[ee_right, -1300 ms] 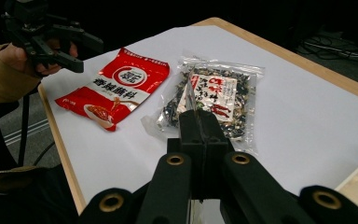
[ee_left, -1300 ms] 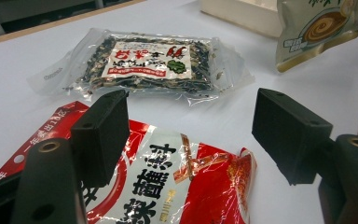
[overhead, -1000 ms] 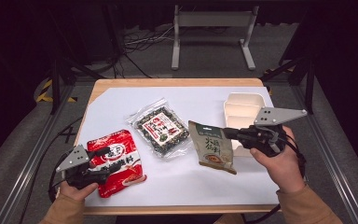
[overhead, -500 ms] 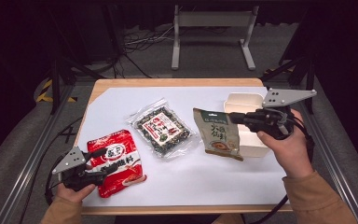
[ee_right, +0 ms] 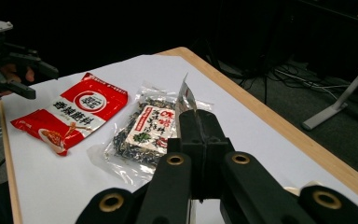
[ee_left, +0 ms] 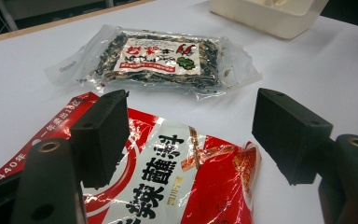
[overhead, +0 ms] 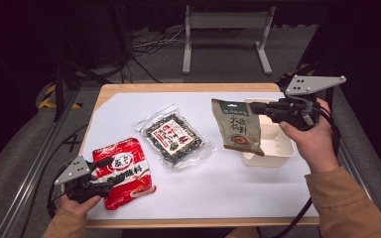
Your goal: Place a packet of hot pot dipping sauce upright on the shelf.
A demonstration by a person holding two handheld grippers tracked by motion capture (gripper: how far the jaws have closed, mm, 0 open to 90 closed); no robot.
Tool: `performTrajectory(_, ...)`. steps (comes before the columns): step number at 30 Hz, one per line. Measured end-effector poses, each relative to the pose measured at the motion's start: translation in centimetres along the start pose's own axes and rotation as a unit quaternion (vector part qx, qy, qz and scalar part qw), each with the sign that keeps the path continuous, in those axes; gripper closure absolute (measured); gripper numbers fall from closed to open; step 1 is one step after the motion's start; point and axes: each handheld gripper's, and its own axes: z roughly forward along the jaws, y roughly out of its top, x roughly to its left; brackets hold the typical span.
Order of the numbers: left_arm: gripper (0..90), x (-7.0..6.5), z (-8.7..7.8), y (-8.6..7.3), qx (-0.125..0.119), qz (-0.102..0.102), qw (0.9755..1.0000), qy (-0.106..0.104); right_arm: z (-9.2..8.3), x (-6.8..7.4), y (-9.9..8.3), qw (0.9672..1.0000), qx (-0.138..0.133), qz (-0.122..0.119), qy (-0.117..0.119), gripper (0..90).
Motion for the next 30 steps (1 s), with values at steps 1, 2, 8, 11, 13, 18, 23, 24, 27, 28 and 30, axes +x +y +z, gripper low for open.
performTrajectory(1,28.0,0.0,0.0,0.0,0.000,0.000,1.0000,0.000,0.0,0.0,0.0,1.0000,0.000,0.000,0.000,90.0)
performTrajectory(2,27.9,0.0,0.0,0.0,0.000,0.003,1.0000,0.000,-0.1,-0.5,0.2,1.0000,-0.003,0.000,-0.002,90.0)
performTrajectory(8,27.9,0.0,-0.3,-0.2,0.002,-0.001,1.0000,0.006,0.0,-1.6,0.5,0.9999,-0.014,-0.003,-0.004,90.0)
performTrajectory(11,27.9,-0.1,-0.5,-0.3,0.002,-0.002,0.9999,0.011,0.1,-2.0,0.6,0.9998,-0.017,-0.008,-0.006,90.0)
performTrajectory(13,27.9,-0.1,-0.7,-0.4,0.002,-0.005,0.9999,0.012,0.1,-2.5,0.8,0.9997,-0.020,-0.011,-0.007,90.0)
performTrajectory(18,27.9,-0.2,-1.2,-0.7,0.003,-0.008,0.9998,0.020,0.2,-3.7,1.1,0.9997,-0.019,-0.015,-0.009,90.0)
performTrajectory(23,27.9,-0.2,-1.5,-1.0,0.002,-0.015,0.9996,0.025,0.1,-5.0,1.3,0.9996,-0.021,-0.012,-0.015,90.0)
performTrajectory(24,27.9,-0.2,-1.5,-1.0,0.001,-0.015,0.9995,0.026,0.1,-5.2,1.3,0.9996,-0.021,-0.011,-0.017,90.0)
performTrajectory(27,27.9,-0.3,-1.5,-1.0,0.001,-0.022,0.9994,0.026,0.1,-5.9,1.3,0.9995,-0.023,-0.010,-0.020,90.0)
performTrajectory(28,27.9,-0.2,-1.5,-1.1,0.004,-0.019,0.9995,0.027,0.1,-6.2,1.3,0.9995,-0.024,-0.010,-0.020,90.0)
performTrajectory(30,27.9,-0.2,-1.5,-1.1,0.007,-0.018,0.9994,0.027,0.1,-6.9,1.4,0.9993,-0.025,-0.012,-0.026,90.0)
